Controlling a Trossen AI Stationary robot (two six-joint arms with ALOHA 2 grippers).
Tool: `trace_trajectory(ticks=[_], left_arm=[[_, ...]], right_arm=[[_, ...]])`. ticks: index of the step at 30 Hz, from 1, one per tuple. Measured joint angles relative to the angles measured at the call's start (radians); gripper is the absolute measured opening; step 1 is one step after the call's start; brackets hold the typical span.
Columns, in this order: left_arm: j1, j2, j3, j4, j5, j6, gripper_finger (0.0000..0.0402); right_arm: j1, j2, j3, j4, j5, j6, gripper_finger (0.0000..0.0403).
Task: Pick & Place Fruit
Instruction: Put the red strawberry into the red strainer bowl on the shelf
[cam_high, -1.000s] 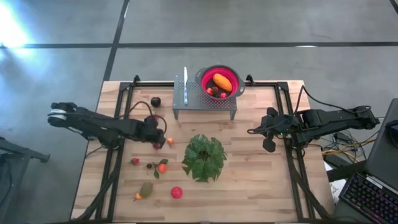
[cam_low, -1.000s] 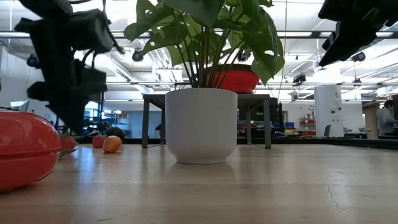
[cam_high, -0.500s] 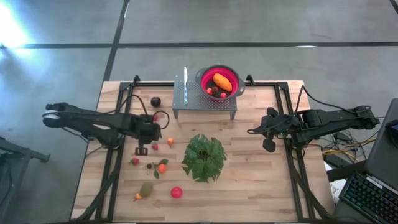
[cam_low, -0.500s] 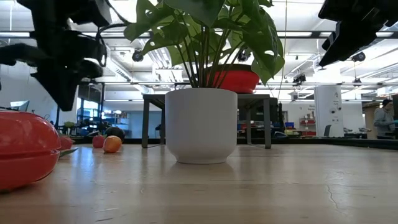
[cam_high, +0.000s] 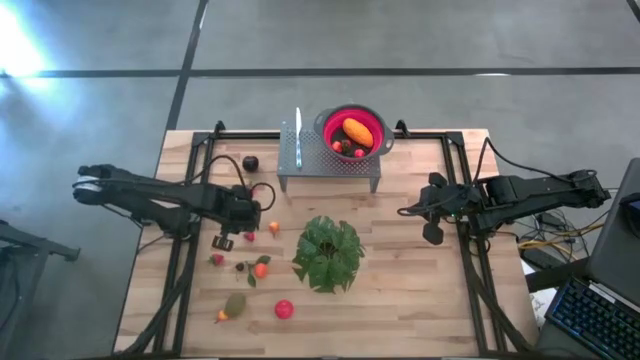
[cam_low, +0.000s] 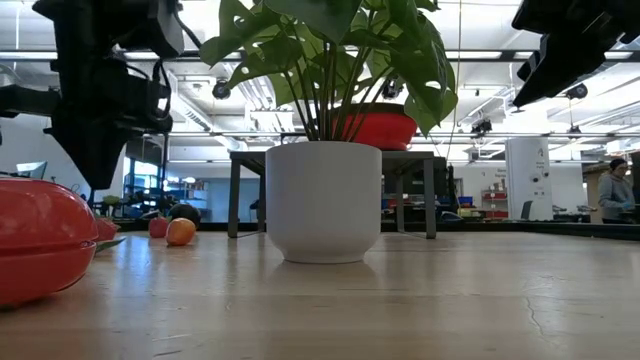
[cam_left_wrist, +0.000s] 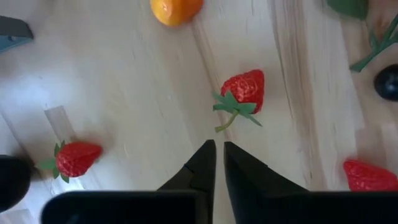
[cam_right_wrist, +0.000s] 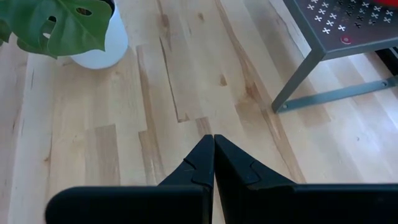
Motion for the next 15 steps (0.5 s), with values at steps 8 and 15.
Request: trace_trajectory(ticks=[8, 15], left_arm=[[-0.001, 0.105, 0.000, 0.003, -0.005, 0.107, 0.0127], [-0.001, 0.186, 0.006, 0.049, -0.006, 0.137, 0.0155]], right_arm=[[0.000, 0.000, 0.000, 0.001, 0.000, -0.010, 0.0008], [0.000, 0.000, 0.000, 0.002, 0.000, -0.011, 0.0008]])
